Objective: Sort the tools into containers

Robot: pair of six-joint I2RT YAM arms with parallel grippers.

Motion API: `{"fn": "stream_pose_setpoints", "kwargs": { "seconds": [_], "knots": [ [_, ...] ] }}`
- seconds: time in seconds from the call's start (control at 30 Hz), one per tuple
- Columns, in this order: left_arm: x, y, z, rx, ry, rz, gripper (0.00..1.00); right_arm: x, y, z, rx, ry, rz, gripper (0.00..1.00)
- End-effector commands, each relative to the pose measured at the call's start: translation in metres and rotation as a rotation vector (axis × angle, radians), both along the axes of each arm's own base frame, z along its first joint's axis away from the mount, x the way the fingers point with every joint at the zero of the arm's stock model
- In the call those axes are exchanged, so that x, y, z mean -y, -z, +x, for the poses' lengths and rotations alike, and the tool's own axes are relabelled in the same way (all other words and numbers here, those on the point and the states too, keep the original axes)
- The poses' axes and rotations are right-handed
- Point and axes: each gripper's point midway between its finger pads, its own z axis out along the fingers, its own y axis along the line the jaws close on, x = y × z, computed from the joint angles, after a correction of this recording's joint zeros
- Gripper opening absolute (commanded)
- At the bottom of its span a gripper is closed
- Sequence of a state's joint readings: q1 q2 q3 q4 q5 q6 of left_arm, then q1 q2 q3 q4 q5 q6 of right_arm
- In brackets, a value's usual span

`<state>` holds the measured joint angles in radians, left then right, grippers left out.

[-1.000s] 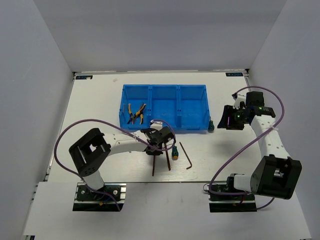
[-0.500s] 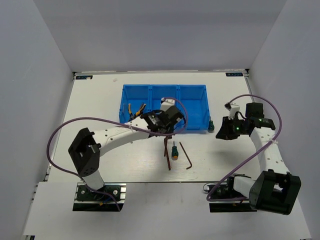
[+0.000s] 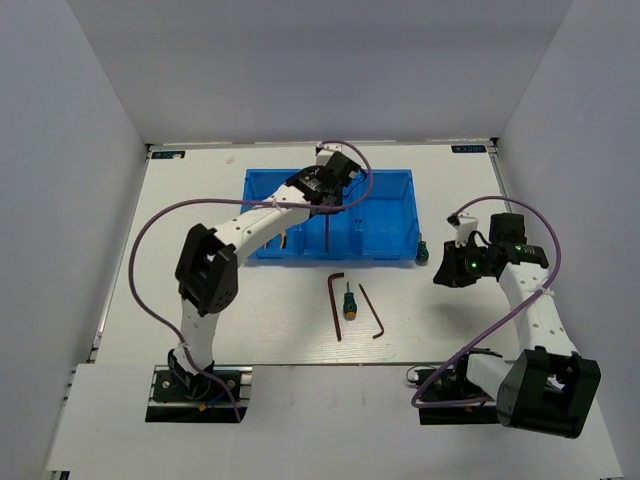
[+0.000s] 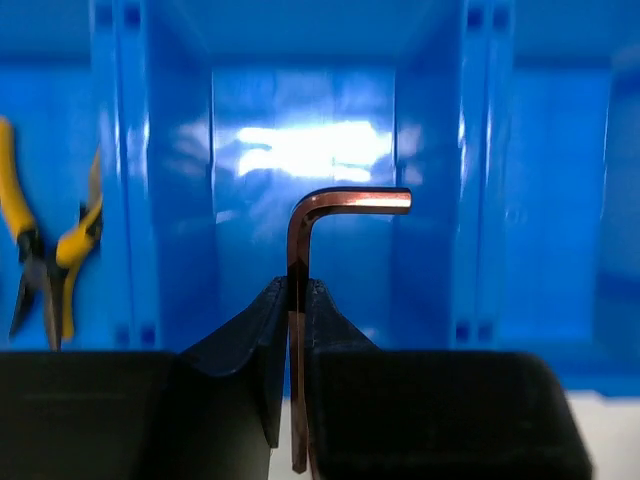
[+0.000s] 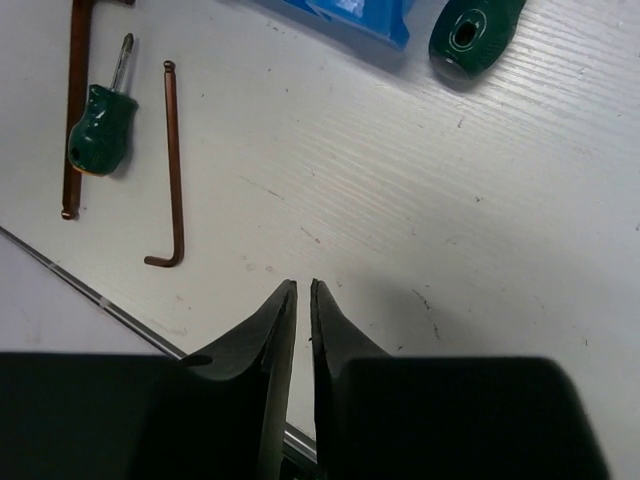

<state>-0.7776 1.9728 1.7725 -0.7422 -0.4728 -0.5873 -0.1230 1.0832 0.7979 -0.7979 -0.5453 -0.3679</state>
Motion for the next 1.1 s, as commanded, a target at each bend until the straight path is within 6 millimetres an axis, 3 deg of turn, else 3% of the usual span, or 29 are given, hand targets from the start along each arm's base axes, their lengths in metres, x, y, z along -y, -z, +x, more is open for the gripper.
{"fn": "stream_pose_setpoints", "kwargs": {
  "seconds": [0.0, 0.07, 0.1, 0.2, 0.3, 0.33, 0.37, 0.47, 0.67, 0.7, 0.8, 0.83, 0.87, 0.93, 0.97, 1.03, 1.07],
  "knots": [
    [0.003, -0.024, 0.033, 0.063, 0.015, -0.001, 0.00, 0.005, 0.000, 0.010, 0.022, 0.037, -0.014, 0.17],
    [0.005, -0.027, 0.047, 0.075, -0.001, -0.012, 0.00, 0.004, 0.001, 0.010, 0.015, 0.036, -0.011, 0.19],
    [0.005, -0.016, 0.053, 0.057, -0.001, -0.007, 0.00, 0.003, 0.002, 0.009, 0.012, 0.035, -0.009, 0.19],
    [-0.001, -0.009, 0.065, 0.040, -0.016, -0.013, 0.02, 0.000, 0.002, 0.001, 0.003, 0.008, -0.002, 0.27],
    [-0.004, 0.001, 0.069, 0.016, -0.015, -0.025, 0.22, -0.016, -0.005, -0.016, 0.024, -0.134, 0.062, 0.47],
    [-0.003, 0.005, 0.068, 0.009, -0.008, -0.029, 0.28, -0.030, -0.013, -0.023, 0.044, -0.189, 0.137, 0.50],
    [-0.005, 0.011, 0.066, -0.003, -0.008, -0.020, 0.41, -0.034, -0.013, -0.027, 0.045, -0.219, 0.155, 0.52],
    [-0.004, 0.010, 0.068, -0.007, 0.009, -0.035, 0.55, -0.041, -0.007, -0.037, 0.063, -0.300, 0.136, 0.52],
    [-0.005, -0.002, 0.073, 0.007, 0.021, -0.040, 0.62, -0.054, 0.010, -0.044, 0.073, -0.414, 0.044, 0.50],
    [-0.005, -0.019, 0.071, 0.030, 0.036, -0.055, 0.62, -0.061, 0.014, -0.051, 0.047, -0.447, 0.044, 0.49],
    [0.001, -0.029, 0.047, 0.025, 0.102, -0.050, 0.60, -0.073, 0.026, -0.053, 0.048, -0.489, 0.008, 0.46],
    [0.001, -0.053, 0.032, 0.049, 0.126, -0.081, 0.60, -0.075, 0.029, -0.048, 0.072, -0.490, -0.020, 0.46],
    [-0.007, -0.033, 0.015, -0.004, 0.135, -0.073, 0.59, -0.082, 0.037, -0.057, 0.052, -0.523, -0.044, 0.46],
    [-0.014, -0.033, -0.014, -0.016, 0.152, -0.092, 0.59, -0.088, 0.041, -0.053, 0.063, -0.517, -0.073, 0.46],
    [-0.026, -0.031, -0.042, -0.019, 0.166, -0.111, 0.59, -0.096, 0.049, -0.049, 0.075, -0.521, -0.112, 0.46],
    [-0.043, -0.026, -0.071, -0.040, 0.135, -0.146, 0.59, -0.102, 0.057, -0.050, 0.039, -0.500, -0.137, 0.51],
    [-0.054, 0.000, -0.095, -0.088, 0.136, -0.134, 0.59, -0.113, 0.059, -0.047, 0.049, -0.501, -0.136, 0.51]
  ]
}}
